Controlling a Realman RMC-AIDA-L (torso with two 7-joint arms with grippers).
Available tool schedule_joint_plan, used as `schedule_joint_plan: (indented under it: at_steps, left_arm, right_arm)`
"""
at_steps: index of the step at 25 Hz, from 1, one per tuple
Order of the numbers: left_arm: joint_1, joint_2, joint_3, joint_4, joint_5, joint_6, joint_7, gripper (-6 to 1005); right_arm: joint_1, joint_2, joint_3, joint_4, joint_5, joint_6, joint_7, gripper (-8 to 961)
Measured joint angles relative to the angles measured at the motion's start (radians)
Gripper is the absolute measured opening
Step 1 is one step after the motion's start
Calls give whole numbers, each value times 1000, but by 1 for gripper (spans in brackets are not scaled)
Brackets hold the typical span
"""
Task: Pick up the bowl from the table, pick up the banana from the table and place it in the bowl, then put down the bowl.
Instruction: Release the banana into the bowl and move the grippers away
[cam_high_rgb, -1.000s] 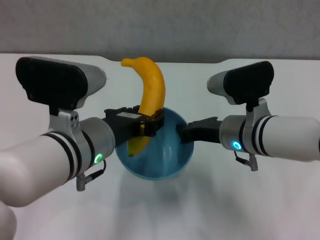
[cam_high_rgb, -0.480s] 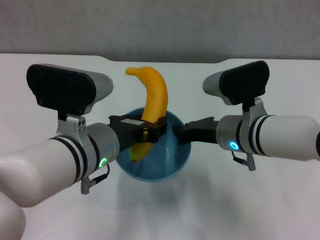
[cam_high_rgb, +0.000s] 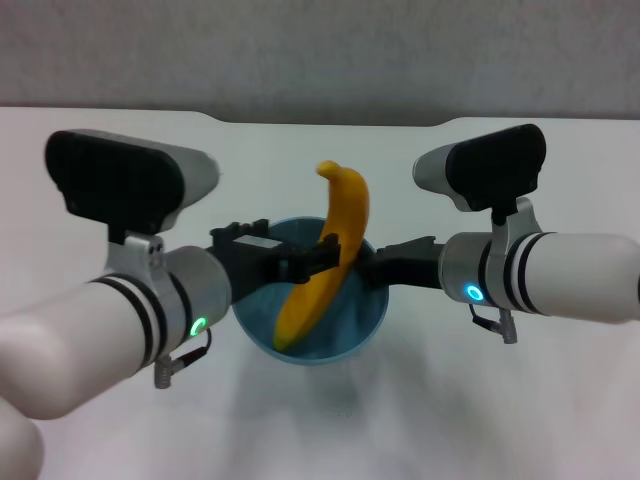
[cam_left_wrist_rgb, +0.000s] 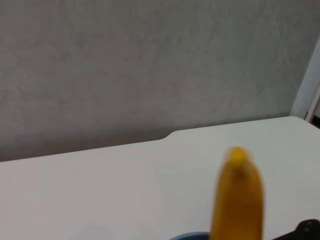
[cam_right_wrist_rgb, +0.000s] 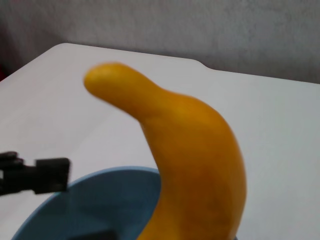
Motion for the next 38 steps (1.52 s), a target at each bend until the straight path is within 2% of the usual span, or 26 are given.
schedule_joint_plan:
  at_steps: [2, 5, 10, 14, 15, 23, 38]
  left_arm:
    - [15, 2, -16, -5, 4, 0, 0, 854]
    - [50, 0, -53, -18, 36, -3, 0, 866]
    - [104, -2, -166, -18, 58, -4, -1, 887]
    - [133, -4, -230, -2, 58, -5, -1, 899]
    - [134, -4, -235, 5, 58, -5, -2, 898]
    - [127, -5, -251, 66, 58, -16, -8, 895]
    - [120, -6, -270, 120, 53, -60, -26, 895]
  right_arm:
    - [0, -1, 6, -3, 0, 3, 0, 39]
    - [2, -2, 27, -14, 0, 26, 0, 39]
    - [19, -4, 82, -21, 0, 98, 0, 39]
    - [78, -4, 158, -75, 17, 205, -6, 39]
    - [121, -4, 186, -131, 56, 241, -34, 39]
    - [213, -2, 206, -309, 136, 270, -105, 40]
    - [185, 0, 208, -368, 136, 237, -169, 40]
